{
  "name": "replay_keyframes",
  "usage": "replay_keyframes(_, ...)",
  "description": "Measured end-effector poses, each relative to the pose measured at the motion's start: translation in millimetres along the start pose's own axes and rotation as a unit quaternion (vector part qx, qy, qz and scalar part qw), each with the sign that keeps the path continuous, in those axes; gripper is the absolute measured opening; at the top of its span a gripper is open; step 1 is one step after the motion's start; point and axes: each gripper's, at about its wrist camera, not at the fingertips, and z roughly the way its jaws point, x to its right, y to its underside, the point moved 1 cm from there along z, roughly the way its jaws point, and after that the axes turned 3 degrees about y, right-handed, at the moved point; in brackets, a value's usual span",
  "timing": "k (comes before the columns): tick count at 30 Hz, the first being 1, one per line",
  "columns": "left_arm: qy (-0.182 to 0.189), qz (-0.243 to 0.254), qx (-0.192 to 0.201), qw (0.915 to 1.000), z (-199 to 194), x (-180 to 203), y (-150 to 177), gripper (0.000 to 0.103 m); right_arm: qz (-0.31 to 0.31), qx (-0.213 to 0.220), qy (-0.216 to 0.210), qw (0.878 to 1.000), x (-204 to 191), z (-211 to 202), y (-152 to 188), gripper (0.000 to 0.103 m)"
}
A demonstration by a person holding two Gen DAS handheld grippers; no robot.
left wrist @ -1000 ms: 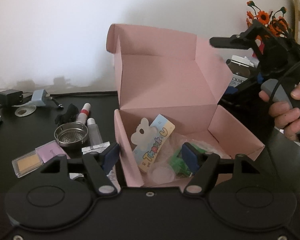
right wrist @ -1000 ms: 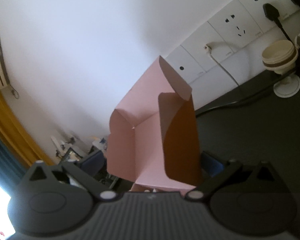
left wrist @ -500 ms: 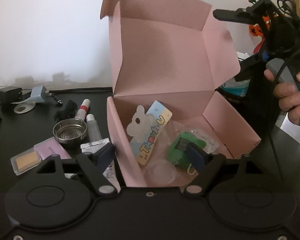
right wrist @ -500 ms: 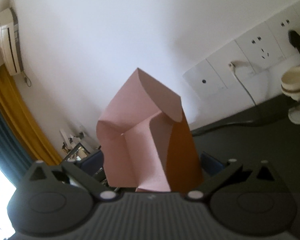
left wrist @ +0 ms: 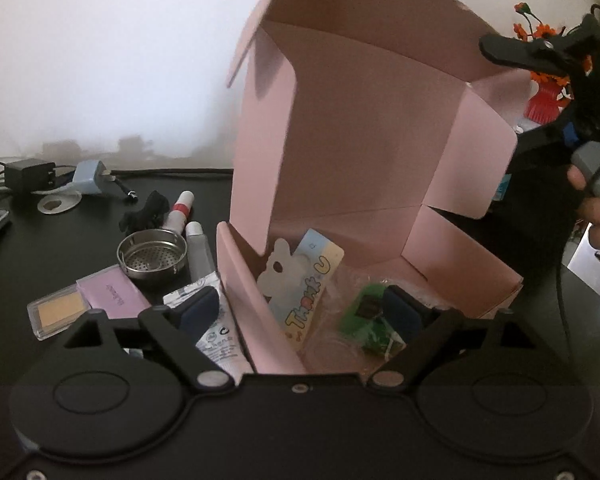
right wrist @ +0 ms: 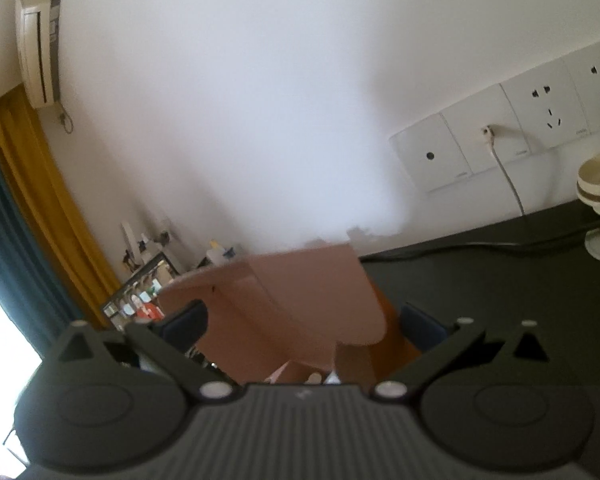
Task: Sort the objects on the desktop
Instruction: 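Grasp the box lid with the right tool and fold it over, then press the lid down onto the box with the right tool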
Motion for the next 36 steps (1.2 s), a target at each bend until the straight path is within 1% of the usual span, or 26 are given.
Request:
replay_keyframes(4, -0.007, 0.009, 0.015, 0.9998, -5, 4, 0, 0.094, -0.002, -0.005, 0.001, 1.000, -4, -6, 10, 0.102)
replay_keyframes(7, -0.017, 0.027, 0.046, 0.9984, -14, 9, 0, 0.098, -0.004, -0.010, 0.005, 1.000, -6, -8, 16, 0.102)
replay_keyframes(9, -0.018, 0.038, 0.074, 0.9964, -23, 13, -2, 0.100, -0.001, -0.009, 0.006, 1.000, -8, -12, 20, 0.102)
replay_keyframes(10, -0.013, 0.039, 0.087, 0.9953, -28, 13, -2, 0.103, 0.000, -0.008, 0.005, 1.000, -10, -13, 22, 0.102)
replay_keyframes(12, 0.000, 0.036, 0.111, 0.9932, -36, 13, -3, 0.103, 0.008, -0.002, 0.003, 1.000, -11, -18, 25, 0.102)
replay_keyframes(15, 0.024, 0.018, 0.133, 0.9906, -43, 11, -3, 0.103, 0.017, 0.007, -0.003, 1.000, -15, -23, 29, 0.102)
replay_keyframes(23, 0.049, 0.020, 0.143, 0.9883, -47, 11, -3, 0.103, 0.024, 0.015, -0.008, 1.000, -25, -32, 41, 0.102)
replay_keyframes(27, 0.060, 0.022, 0.147, 0.9870, -49, 11, -3, 0.103, 0.036, 0.011, -0.008, 0.999, -26, -32, 46, 0.102)
replay_keyframes(30, 0.078, 0.028, 0.155, 0.9844, -54, 16, -1, 0.103, 0.036, 0.008, -0.008, 0.999, -27, -32, 50, 0.102)
replay_keyframes(31, 0.085, 0.030, 0.152, 0.9843, -53, 17, 0, 0.103, 0.037, 0.007, -0.008, 0.999, -27, -32, 51, 0.102)
replay_keyframes(36, 0.071, 0.052, 0.130, 0.9876, -45, 22, 1, 0.103, 0.040, -0.002, -0.003, 0.999, -26, -34, 58, 0.102)
